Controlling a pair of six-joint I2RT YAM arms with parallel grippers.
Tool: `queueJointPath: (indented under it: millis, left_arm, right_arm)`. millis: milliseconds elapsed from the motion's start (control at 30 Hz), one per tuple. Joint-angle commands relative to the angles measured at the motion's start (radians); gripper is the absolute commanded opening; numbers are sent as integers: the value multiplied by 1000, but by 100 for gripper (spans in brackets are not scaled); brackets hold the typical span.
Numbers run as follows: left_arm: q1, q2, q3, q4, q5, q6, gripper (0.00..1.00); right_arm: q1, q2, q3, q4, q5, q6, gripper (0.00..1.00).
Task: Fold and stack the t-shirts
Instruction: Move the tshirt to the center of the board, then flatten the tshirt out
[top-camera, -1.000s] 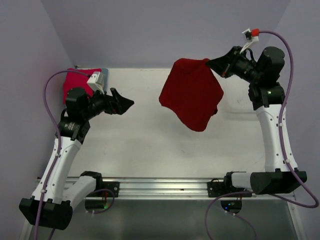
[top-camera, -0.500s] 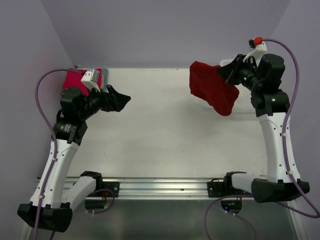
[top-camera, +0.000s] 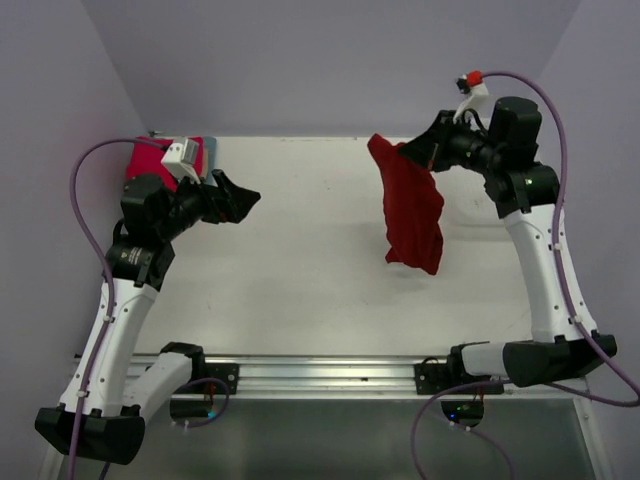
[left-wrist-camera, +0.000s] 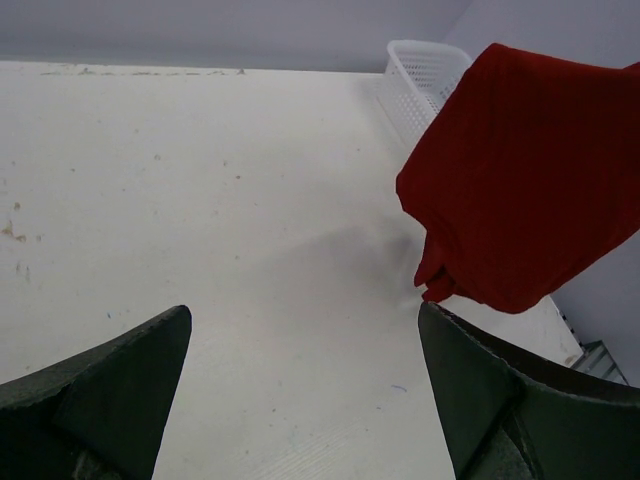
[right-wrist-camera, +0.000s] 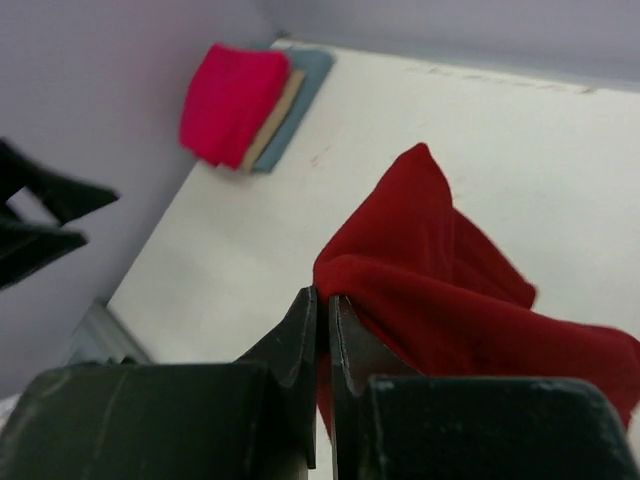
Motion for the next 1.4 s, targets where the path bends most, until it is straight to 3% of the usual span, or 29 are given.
queueJointPath:
  millis: [0,133,200,333,500,733,867,900,933,967,1067,1133,1233,1367]
  left_arm:
    - [8,-19,36,-2,-8,-7,100]
    - [8,-32,39,-6,-16,-2,100]
    - [8,-38,40,-11,-19,-2,100]
    - [8,-44,43,-6,-13,-8,100]
    - [8,-52,43,-6,-16,-8,100]
    - [8,-62,45,-5,-24,-20,100]
    - [8,-64,48,3,-22,-27,100]
    - [8,-64,48,3,-22,-28,100]
    - [8,-64,46,7,-20,-36,100]
    - [8,-62,45,12,-17,-39,100]
    - [8,-62,20,53,22,-53,100]
    - [7,-61,-13,82,51,-56,100]
    - [7,-46,-52,138,105,-59,100]
    - [-1,-15,-75,233,202,-31,100]
  right_arm:
    - [95,39,80,-21,-349,-51,0]
    - [189,39,95,-127,-533,-235,0]
    - [224,55,126,-256,-516,-309,0]
    - [230,114,133,-317,-362,-320,0]
    - [253,312,179,-327,-66,-251,0]
    - [340,704,337,-365,133,-180,0]
    - [438,823,458,-371,209,-186,0]
    - [446,834,474,-371,213,-182,3]
    - [452,843,488,-374,232,-176,15]
    - [460,846,500,-374,248,-170,37]
    - [460,790,456,-339,308,-151,90]
    - [460,745,417,-298,337,-140,99]
    - [460,639,351,-236,420,-108,99]
    - [460,484,273,-189,755,13,99]
